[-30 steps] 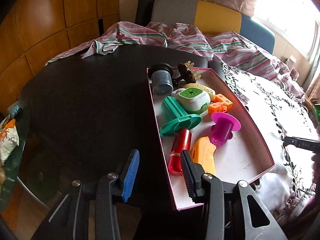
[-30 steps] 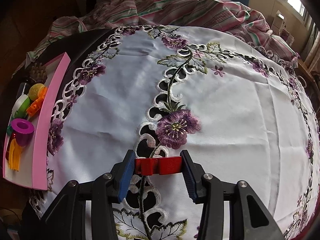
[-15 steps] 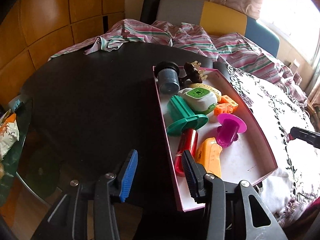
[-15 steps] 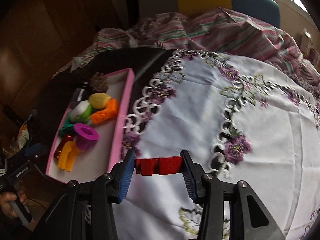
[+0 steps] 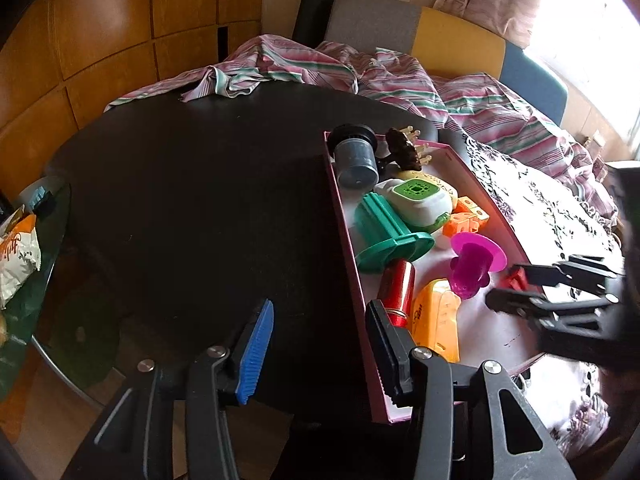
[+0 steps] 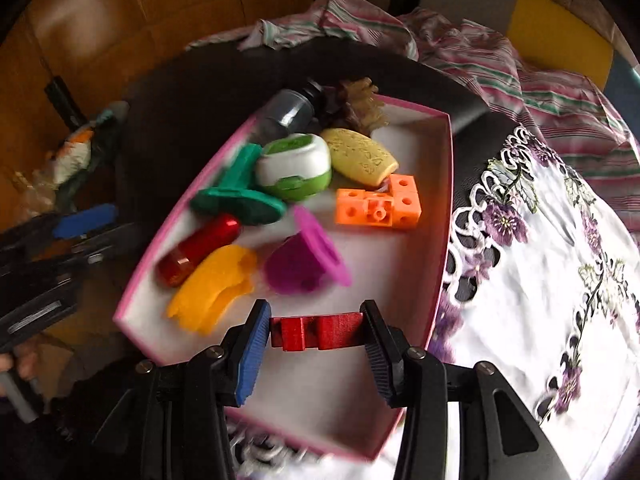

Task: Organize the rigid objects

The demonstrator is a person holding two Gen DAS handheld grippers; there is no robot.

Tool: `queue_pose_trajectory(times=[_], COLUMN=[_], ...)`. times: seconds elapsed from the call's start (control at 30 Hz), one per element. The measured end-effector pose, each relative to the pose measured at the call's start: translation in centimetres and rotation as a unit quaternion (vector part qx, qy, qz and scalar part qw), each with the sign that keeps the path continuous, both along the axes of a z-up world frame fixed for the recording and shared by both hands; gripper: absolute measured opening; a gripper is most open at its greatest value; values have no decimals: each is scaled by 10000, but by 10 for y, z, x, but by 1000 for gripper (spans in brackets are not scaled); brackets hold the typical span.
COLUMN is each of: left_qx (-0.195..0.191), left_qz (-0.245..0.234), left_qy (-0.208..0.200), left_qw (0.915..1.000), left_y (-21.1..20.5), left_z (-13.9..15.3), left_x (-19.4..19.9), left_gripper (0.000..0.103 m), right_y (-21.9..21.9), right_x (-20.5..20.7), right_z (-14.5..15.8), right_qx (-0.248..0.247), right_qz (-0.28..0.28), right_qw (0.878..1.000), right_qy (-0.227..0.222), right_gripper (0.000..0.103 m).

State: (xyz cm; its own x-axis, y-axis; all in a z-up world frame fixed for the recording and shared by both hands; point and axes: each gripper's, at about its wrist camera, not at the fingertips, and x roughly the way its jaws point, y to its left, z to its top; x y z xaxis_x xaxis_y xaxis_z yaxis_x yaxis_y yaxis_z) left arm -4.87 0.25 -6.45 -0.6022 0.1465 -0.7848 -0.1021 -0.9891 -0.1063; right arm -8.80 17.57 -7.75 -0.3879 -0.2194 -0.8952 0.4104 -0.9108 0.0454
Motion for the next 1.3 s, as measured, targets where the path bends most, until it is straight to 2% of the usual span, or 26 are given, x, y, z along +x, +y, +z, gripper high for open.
queue_pose_trajectory(times=[0.13,0.3,0.4,0.7,0.9,1.1,1.17,1.3], left_qx=[3,-5,-16,-102,-152,-163,-203,-67], left_qz=[-3,4,25,87,119,205,279,264], left_qy=[2,33,66,208,372,615,708,836], left_qw=[10000,10000,10000,9997,9991,9978,9969,9961], left_y=[0,0,-1,1,3,6,7,8], left_z=[-1,-1,0,8,16,26,29,37], left_x=[0,1,1,6,13,27,33,41], left_gripper=[51,55,58,66,69,90,103,103], right_y=[4,10,15,25,29,20,19,18], right_x=[-15,-12,-8,14,32,53,61,67], right_z=[-13,-15,-11,13,23,31,35,41], right_qx=[-42,-154,-304,-504,-548,-320,-267,-253], right_qz=[-202,-297,-383,-633,-989,-1418,-1563,-1729], right_qw=[9998,9994,9987,9964,9918,9824,9780,9724], right_qy=[-74,-126,-123,256,602,1171,1352,1547], right_gripper=[48,50,60,61,61,61,61,61])
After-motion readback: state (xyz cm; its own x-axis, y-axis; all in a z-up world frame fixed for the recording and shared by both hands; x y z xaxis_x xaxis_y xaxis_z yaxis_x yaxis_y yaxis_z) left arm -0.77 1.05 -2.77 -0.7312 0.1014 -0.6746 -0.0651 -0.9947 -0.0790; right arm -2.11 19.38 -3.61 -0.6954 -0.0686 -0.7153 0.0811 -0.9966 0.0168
